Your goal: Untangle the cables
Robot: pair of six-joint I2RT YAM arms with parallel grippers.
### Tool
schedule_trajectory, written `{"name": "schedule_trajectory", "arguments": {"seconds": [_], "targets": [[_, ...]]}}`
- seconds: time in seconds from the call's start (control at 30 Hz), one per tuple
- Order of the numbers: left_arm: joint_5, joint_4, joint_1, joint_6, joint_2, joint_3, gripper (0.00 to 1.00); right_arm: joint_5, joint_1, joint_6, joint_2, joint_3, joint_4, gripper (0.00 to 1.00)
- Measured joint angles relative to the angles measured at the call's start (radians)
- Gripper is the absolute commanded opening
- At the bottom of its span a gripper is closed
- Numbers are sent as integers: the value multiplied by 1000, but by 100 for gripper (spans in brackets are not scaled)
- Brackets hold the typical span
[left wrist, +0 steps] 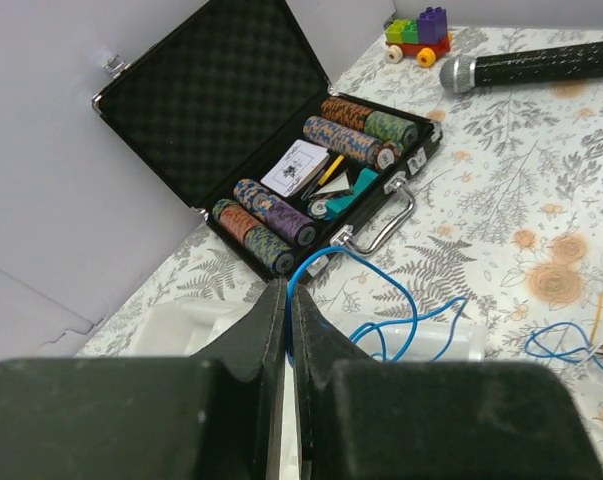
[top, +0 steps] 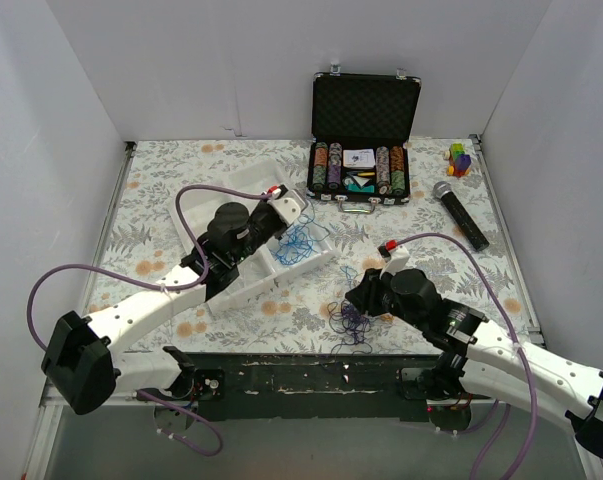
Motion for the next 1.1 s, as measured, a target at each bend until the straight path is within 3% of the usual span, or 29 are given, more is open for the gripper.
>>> {"name": "schedule_trajectory", "arguments": {"seconds": [0.33, 0.73, 1.1], "targets": [[6, 88, 71, 18, 24, -68, 0, 4, 0, -5, -3, 34, -29, 39], [37, 101, 72, 48, 27, -204, 0, 18, 0, -5, -3, 52, -44, 39], [32, 147, 99, 69, 155, -218, 0, 24, 0, -4, -23, 52, -44, 39]]}}
